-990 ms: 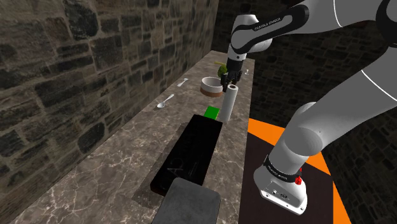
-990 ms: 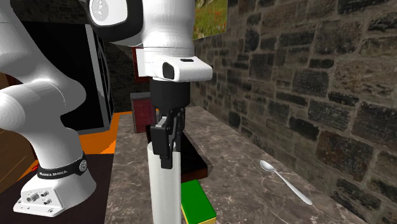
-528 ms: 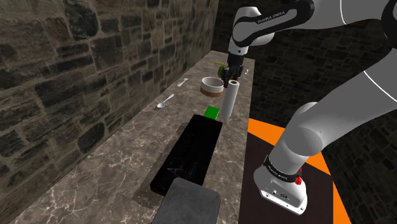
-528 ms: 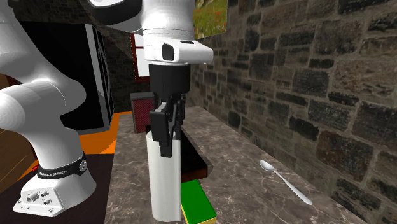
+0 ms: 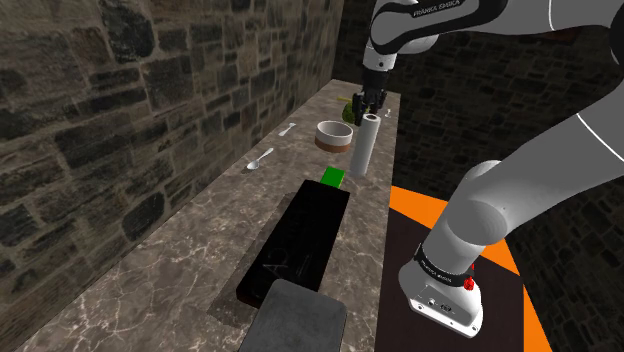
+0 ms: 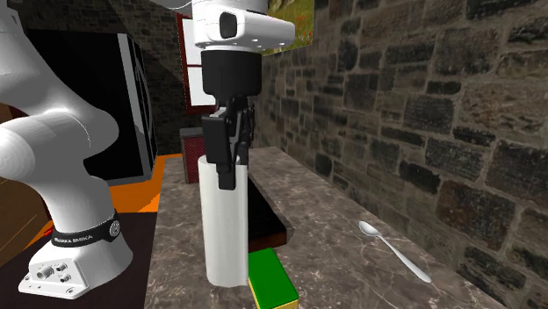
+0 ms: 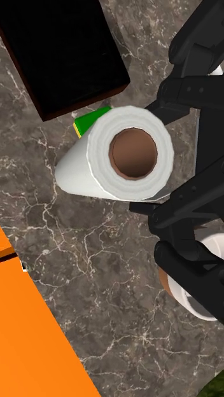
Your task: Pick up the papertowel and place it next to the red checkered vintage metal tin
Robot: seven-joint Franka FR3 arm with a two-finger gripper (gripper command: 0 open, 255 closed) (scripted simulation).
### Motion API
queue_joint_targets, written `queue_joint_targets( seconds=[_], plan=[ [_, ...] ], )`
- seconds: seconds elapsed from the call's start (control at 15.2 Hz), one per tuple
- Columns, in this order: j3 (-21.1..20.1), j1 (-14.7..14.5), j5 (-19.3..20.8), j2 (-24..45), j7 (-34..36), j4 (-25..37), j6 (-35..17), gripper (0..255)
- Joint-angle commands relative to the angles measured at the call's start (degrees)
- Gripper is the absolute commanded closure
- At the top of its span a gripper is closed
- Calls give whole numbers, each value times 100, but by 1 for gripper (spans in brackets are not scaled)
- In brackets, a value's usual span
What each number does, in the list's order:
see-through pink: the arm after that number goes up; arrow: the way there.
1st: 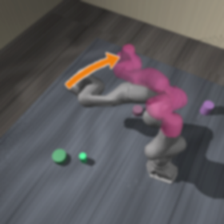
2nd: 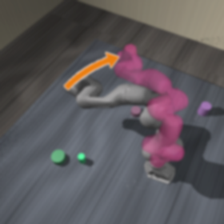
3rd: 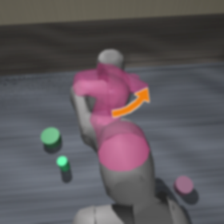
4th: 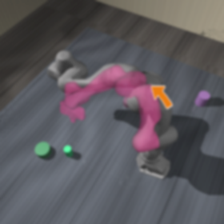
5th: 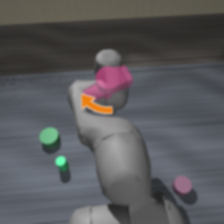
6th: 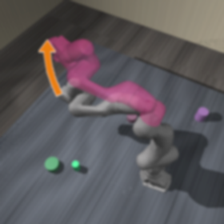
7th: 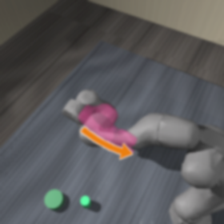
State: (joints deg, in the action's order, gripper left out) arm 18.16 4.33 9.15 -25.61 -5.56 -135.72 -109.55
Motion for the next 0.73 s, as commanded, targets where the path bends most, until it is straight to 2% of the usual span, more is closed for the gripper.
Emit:
queue_joint_targets(
  seconds=[0.0, 0.66],
  plan=[
    [-26, -8, -12, -31, 7, 129, 162, 255],
    [-110, -34, -63, -96, -12, 844, 942, 255]
  ],
)
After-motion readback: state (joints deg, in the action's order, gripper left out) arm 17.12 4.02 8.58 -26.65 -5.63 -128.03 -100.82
